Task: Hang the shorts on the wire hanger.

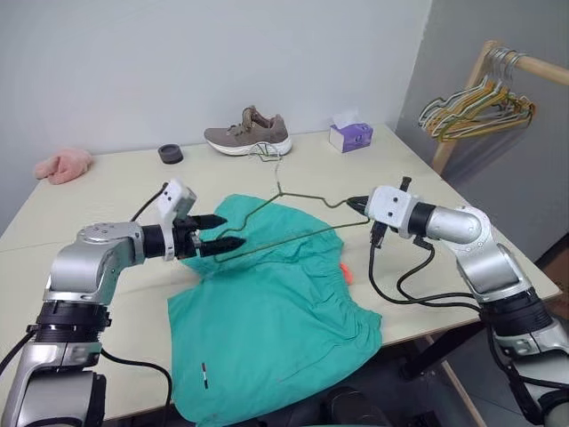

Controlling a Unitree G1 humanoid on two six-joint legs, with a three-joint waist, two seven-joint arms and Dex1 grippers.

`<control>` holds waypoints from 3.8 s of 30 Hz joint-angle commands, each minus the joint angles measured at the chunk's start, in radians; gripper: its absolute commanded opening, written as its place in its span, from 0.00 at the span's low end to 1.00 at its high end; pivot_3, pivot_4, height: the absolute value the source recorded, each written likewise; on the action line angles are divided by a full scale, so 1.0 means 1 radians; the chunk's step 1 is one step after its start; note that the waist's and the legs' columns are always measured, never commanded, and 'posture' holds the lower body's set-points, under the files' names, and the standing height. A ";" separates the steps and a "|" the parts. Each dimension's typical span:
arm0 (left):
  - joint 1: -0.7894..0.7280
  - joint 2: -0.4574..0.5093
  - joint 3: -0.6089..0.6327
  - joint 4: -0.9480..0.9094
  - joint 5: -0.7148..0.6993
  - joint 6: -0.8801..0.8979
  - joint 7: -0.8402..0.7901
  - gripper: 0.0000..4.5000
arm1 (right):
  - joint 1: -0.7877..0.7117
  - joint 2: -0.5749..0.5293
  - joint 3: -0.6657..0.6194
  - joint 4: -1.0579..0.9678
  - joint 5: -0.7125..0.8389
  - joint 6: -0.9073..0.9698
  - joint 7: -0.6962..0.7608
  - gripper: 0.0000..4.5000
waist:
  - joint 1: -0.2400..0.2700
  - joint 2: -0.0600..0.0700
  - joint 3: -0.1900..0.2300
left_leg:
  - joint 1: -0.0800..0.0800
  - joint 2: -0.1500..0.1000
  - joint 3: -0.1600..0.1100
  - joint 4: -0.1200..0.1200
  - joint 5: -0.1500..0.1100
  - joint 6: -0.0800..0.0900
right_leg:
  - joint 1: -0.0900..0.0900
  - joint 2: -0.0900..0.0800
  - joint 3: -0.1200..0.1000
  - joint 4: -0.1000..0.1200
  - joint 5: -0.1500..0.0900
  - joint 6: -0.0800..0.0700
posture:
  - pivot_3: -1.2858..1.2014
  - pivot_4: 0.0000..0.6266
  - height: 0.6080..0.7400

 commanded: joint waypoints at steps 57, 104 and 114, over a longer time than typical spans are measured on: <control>0.018 0.151 -0.167 -0.231 0.190 -0.348 -0.248 0.00 | -0.051 -0.126 0.166 -0.276 0.343 0.827 0.324 1.00 | -0.021 0.002 0.002 | 0.000 0.000 0.000 0.000 0.000 0.000 | 0.000 0.000 0.000 -0.001 0.000 0.000 | 0.42 0.00 1.00; 0.018 0.076 0.046 0.069 0.093 -0.203 -0.053 0.68 | 0.274 -0.202 -0.169 -0.402 0.556 1.088 0.151 0.00 | -0.017 0.001 0.002 | -0.001 0.000 -0.001 0.000 0.000 0.000 | 0.000 0.000 -0.001 -0.001 0.000 0.000 | 0.42 0.00 1.00; 0.100 0.072 -0.014 0.005 0.122 -0.267 -0.092 1.00 | 0.581 -0.250 -0.482 -0.473 0.647 1.192 0.076 0.00 | -0.020 0.001 0.002 | -0.001 0.000 0.000 0.000 0.000 0.000 | -0.001 0.000 -0.001 -0.001 -0.001 0.000 | 0.40 0.00 1.00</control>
